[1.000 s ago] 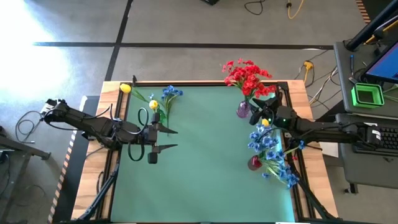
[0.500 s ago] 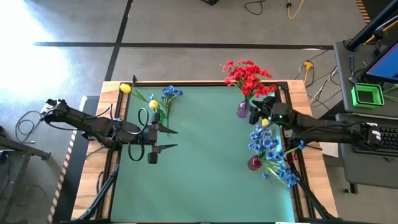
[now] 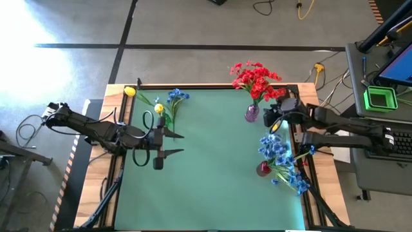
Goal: Sort flowers into vase by color
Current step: Put the blue flower into the red vase
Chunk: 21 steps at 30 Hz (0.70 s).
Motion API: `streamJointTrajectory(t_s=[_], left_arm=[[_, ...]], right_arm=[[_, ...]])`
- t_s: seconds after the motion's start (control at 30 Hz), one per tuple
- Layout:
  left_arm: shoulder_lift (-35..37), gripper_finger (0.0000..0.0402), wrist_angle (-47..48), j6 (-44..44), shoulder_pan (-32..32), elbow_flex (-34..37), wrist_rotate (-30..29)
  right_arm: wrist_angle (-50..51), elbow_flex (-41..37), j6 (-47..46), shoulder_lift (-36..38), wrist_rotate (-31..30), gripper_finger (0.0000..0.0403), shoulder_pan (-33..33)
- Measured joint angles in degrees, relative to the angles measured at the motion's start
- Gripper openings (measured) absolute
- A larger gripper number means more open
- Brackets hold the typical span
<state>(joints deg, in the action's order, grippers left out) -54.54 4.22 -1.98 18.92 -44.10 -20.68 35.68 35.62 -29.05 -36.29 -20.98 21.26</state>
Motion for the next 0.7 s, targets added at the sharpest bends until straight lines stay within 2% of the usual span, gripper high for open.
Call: streamJointTrajectory(t_s=[0.1, 0.33, 0.5, 0.7], left_arm=[[0.02, 0.0205, -1.30, 1.85, 0.04, 0.00, -2.64], [-0.47, 0.0205, -2.70, 5.88, -0.16, -0.02, -14.06], [-4.07, 0.0205, -3.63, 6.57, -0.74, -2.49, -14.68], [-10.69, 0.0205, 2.54, 6.99, -2.01, -9.63, -14.76]], right_arm=[[1.55, 1.01, 0.37, 0.00, 0.05, 0.0201, 0.00], [7.79, 3.98, 0.18, -0.13, 0.19, 0.0201, 0.00], [10.33, 5.71, -0.34, -0.11, 1.68, 0.0201, 0.00], [10.90, 7.24, -0.50, -0.13, 4.53, 0.0201, -0.02]])
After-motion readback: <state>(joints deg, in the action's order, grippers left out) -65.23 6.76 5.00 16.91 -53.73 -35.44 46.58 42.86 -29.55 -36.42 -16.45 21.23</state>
